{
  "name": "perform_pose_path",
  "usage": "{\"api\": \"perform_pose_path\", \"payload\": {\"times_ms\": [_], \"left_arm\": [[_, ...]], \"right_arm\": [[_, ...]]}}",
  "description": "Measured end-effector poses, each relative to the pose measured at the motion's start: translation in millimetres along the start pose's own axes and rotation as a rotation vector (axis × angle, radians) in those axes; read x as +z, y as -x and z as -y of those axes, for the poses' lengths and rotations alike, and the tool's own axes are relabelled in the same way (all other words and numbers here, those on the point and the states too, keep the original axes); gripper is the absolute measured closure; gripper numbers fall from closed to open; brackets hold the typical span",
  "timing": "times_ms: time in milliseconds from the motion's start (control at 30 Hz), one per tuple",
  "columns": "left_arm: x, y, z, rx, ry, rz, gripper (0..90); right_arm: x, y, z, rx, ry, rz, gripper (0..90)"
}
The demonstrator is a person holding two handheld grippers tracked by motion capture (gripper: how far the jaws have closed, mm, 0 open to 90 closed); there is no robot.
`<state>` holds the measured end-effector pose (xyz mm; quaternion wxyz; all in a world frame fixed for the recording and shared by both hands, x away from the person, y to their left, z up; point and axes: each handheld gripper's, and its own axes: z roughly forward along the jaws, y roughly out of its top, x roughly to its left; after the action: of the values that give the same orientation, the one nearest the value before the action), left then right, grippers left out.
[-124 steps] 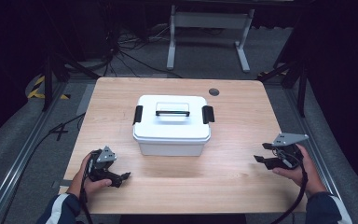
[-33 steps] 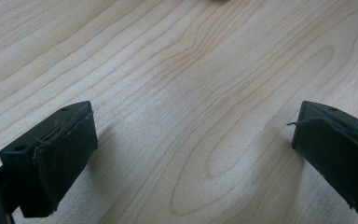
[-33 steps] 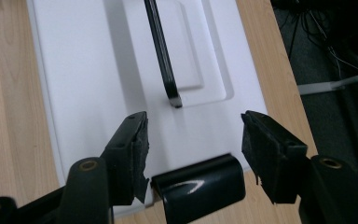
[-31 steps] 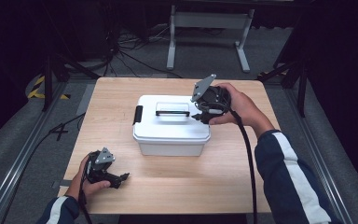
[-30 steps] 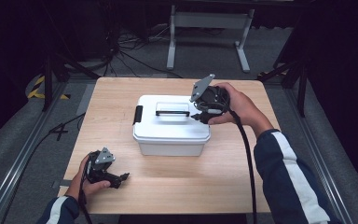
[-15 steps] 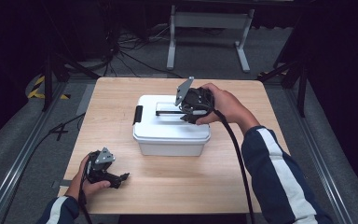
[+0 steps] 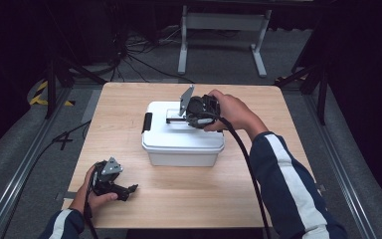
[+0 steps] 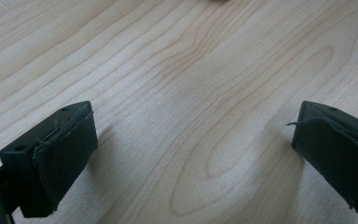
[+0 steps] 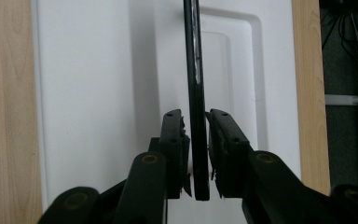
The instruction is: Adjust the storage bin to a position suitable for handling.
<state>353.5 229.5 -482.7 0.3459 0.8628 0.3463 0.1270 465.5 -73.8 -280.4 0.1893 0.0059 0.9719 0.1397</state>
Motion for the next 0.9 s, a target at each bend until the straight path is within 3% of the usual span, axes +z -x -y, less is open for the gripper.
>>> {"api": "perform_pose_path", "payload": {"times_ms": [200, 900], "left_arm": [[0.0, 0.0, 0.0, 0.0, 0.0, 0.0, 0.4], [0.0, 0.0, 0.0, 0.0, 0.0, 0.0, 0.4]], "right_arm": [[-1.1, 0.2, -1.1, -0.016, 0.005, 0.017, 84.0], [-6.5, 2.2, -0.4, -0.038, 0.022, 0.028, 84.8]]}}
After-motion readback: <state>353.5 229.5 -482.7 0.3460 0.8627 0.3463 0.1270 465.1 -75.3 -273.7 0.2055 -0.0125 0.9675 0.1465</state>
